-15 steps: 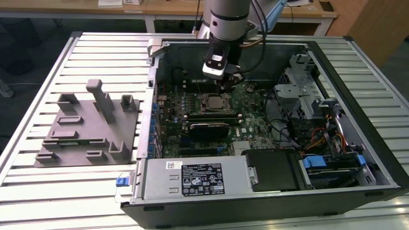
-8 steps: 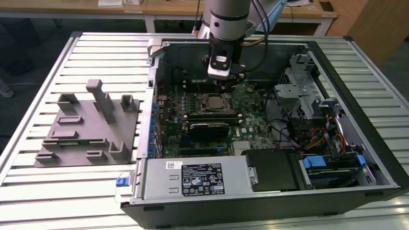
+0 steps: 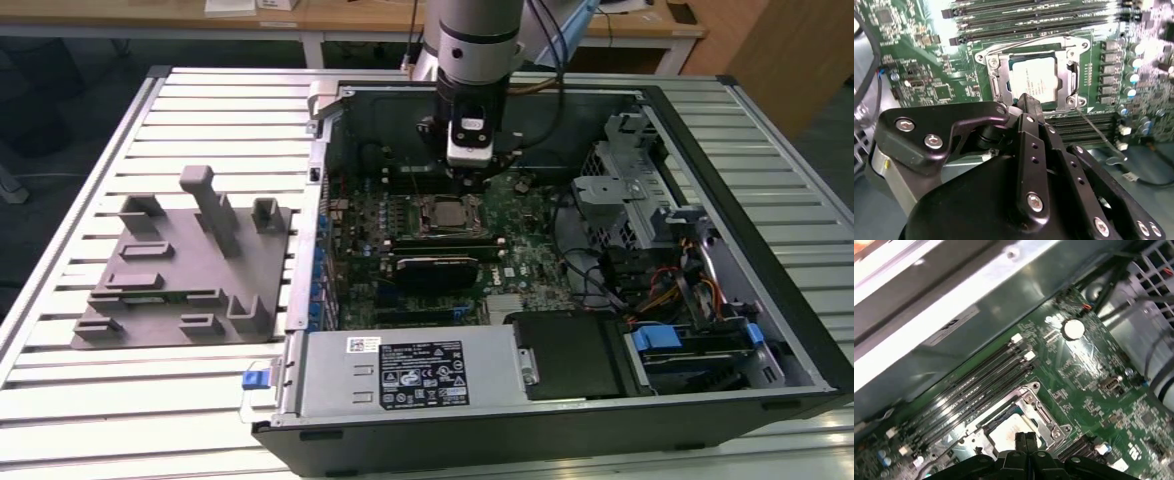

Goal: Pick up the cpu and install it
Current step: 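Close the cpu cover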

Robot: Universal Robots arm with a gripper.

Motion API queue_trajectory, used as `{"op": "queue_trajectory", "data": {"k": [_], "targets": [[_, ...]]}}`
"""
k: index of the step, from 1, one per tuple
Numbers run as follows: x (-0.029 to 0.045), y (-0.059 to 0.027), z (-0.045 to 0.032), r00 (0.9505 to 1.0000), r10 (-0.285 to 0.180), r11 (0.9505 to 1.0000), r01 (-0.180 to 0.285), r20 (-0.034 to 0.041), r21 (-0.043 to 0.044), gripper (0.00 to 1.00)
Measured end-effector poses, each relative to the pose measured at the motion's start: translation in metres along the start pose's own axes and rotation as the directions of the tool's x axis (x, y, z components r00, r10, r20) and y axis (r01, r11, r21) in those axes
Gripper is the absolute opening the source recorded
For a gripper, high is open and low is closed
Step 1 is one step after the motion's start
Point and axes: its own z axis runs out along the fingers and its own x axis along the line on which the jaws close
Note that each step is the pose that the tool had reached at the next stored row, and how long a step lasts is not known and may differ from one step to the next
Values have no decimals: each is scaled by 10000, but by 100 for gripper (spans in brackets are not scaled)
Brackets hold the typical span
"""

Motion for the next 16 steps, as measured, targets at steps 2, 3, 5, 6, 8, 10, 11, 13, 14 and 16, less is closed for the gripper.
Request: {"op": "queue_trajectory", "data": {"k": [2,3,5,6,8,10,11,13,14,16], "targets": [[0,0,0,9994,-347,9994,347,-5,-8,11],[0,0,0,9986,-523,9986,523,-8,-14,11],[0,0,0,9962,-872,9962,872,-13,-22,11],[0,0,0,9945,-1050,9945,1050,-15,-27,11],[0,0,0,9900,-1410,9900,1410,-20,-36,11],[0,0,0,9843,-1766,9843,1766,-24,-46,11],[0,0,0,9810,-1939,9810,1939,-26,-51,11],[0,0,0,9737,-2277,9737,2277,-30,-59,11],[0,0,0,9698,-2438,9698,2438,-31,-64,11],[0,0,0,9610,-2766,9610,2766,-34,-74,11]]}}
